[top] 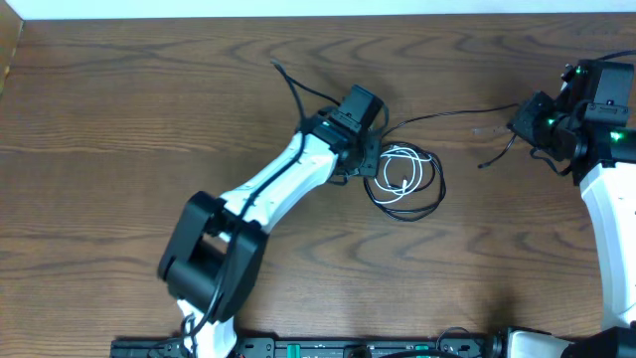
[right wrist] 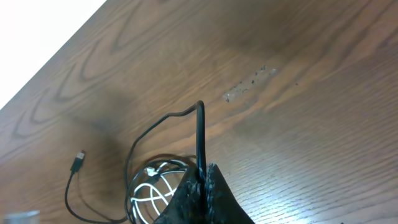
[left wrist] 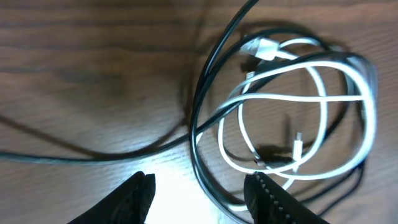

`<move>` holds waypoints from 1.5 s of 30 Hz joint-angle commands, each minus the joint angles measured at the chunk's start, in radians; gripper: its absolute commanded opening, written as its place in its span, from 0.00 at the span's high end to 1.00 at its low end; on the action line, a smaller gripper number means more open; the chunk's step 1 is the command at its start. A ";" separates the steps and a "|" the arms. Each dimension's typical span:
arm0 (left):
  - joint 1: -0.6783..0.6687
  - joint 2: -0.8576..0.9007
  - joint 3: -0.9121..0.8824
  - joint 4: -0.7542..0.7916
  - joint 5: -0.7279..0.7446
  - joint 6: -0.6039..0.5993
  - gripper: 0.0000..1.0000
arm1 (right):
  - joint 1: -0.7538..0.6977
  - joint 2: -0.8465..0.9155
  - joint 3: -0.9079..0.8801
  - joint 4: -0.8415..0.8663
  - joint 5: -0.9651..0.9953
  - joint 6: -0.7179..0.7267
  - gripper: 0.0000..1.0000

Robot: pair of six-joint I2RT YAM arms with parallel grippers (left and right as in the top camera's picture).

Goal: Untangle cables

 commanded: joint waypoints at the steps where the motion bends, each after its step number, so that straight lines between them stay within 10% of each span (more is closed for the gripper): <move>1: -0.008 0.056 -0.004 0.028 -0.002 0.004 0.55 | -0.002 0.005 0.003 -0.004 0.011 -0.022 0.99; 35: -0.001 0.075 0.013 0.063 -0.002 -0.063 0.93 | -0.002 0.006 0.001 -0.014 0.011 -0.030 0.92; 40: 0.002 -0.071 0.024 0.069 -0.003 -0.024 0.92 | -0.002 0.021 0.001 -0.013 0.012 -0.030 0.70; 45: 0.002 -0.237 0.024 0.090 -0.006 -0.018 0.92 | 0.001 0.045 0.001 -0.006 -0.012 -0.030 0.19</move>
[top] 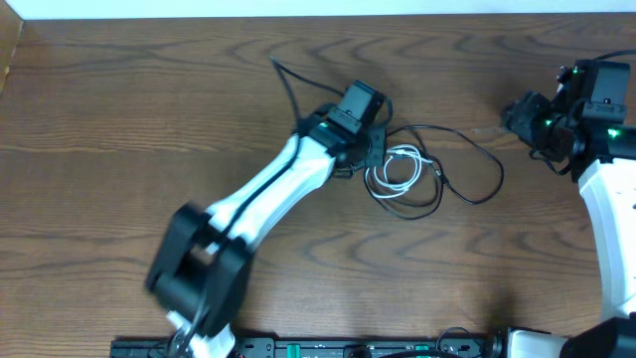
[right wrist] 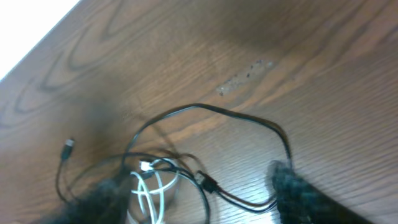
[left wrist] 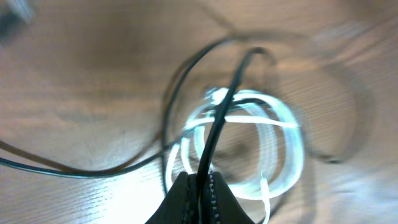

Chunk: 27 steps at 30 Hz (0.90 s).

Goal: Untangle cables

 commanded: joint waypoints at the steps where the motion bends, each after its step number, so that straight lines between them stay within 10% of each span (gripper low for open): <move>1: 0.006 -0.124 0.024 0.017 -0.006 0.017 0.92 | 0.003 0.019 0.001 0.007 -0.029 -0.006 0.15; 8: 0.008 -0.251 0.024 0.101 -0.006 0.017 0.92 | 0.052 0.053 0.001 0.105 -0.292 -0.244 0.01; 27: 0.100 -0.463 0.024 0.477 -0.006 0.016 0.93 | 0.155 0.073 0.001 0.119 -0.306 -0.248 0.01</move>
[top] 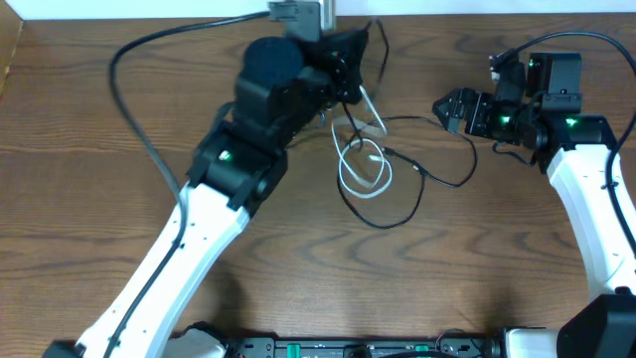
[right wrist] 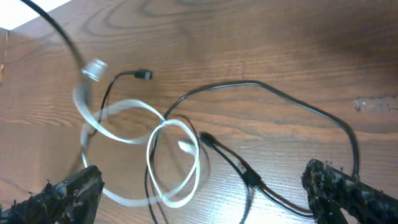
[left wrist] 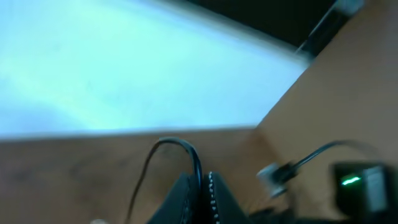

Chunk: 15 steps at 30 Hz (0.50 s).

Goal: Untangle cables

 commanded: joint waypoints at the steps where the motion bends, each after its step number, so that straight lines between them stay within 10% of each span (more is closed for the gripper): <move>1: 0.002 -0.052 0.020 0.054 -0.005 0.013 0.92 | 0.019 0.006 0.001 0.003 -0.012 -0.019 0.01; 15: 0.002 -0.081 0.020 0.233 -0.020 0.013 0.92 | 0.068 0.010 0.001 0.009 -0.012 -0.019 0.02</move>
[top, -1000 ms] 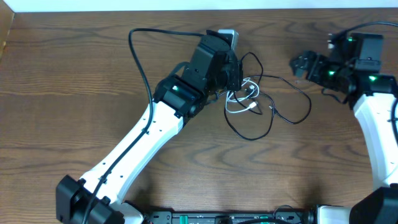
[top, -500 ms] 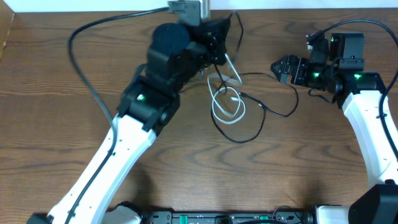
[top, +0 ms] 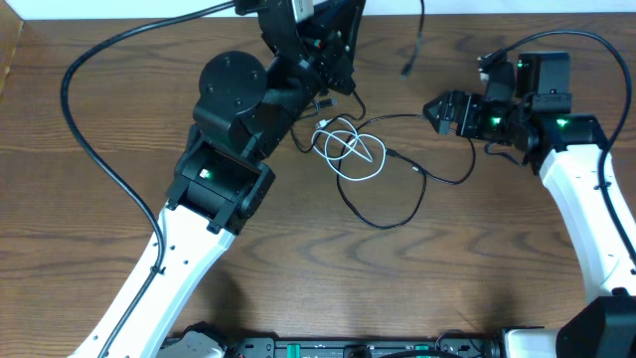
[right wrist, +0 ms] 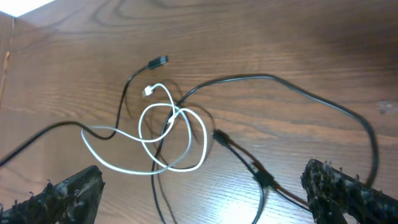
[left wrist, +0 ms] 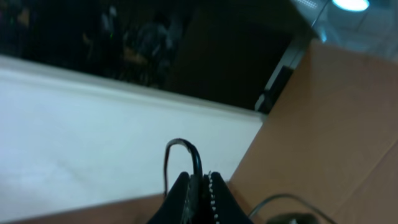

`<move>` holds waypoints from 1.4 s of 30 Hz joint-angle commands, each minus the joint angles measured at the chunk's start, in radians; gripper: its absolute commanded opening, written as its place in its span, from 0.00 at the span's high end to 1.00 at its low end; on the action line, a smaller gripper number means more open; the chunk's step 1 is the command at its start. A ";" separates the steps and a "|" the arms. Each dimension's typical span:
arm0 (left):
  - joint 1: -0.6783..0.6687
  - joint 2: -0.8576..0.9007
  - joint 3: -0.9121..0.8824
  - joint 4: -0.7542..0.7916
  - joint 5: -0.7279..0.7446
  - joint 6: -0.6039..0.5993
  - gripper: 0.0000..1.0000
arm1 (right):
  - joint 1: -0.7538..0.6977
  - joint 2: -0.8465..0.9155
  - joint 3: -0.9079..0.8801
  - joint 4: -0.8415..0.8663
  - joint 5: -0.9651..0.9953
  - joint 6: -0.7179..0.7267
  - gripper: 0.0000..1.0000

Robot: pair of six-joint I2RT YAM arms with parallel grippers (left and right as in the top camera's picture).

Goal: Untangle cables

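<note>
High above the table's far edge, my left gripper (left wrist: 199, 180) is shut on a black cable (left wrist: 194, 155) that arches out of its fingertips. One plug end of a black cable (top: 409, 65) dangles in the air near the top. The white cable (top: 348, 149) lies on the table in loose loops, white cable (right wrist: 163, 132) still crossed by a black strand. A long black cable (top: 402, 194) curves across the table towards my right gripper (top: 437, 107). That right gripper (right wrist: 208, 199) is wide open over the black cable (right wrist: 298, 93), holding nothing.
The brown wooden table (top: 89, 139) runs to a white strip along the far edge (top: 119, 8). My left arm's own thick lead (top: 70, 89) loops over the left side. A black plug (right wrist: 158, 61) lies beyond the white loops.
My left gripper is higher and now looks past the table's far edge, still shut on the black cable. The white cable, partly lifted before, lies lower in loose loops. The right gripper stays open.
First my left gripper was open over the tangle while the right was shut on a black cable end. Then the left was shut on a black strand and the right was open. After that the left arm was raised with the strand, and the tangle is now spread out.
</note>
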 commanded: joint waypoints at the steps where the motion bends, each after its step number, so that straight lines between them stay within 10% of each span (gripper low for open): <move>1: 0.002 -0.012 0.020 0.031 -0.034 0.012 0.92 | 0.029 0.011 0.001 0.008 -0.011 -0.017 0.02; 20: 0.003 -0.015 0.020 0.152 -0.170 -0.051 0.93 | 0.206 0.048 0.001 0.328 -0.454 -0.178 0.03; 42: 0.112 0.008 0.019 -0.694 -0.170 -0.051 0.92 | 0.278 0.232 0.001 0.097 -0.068 -0.242 0.12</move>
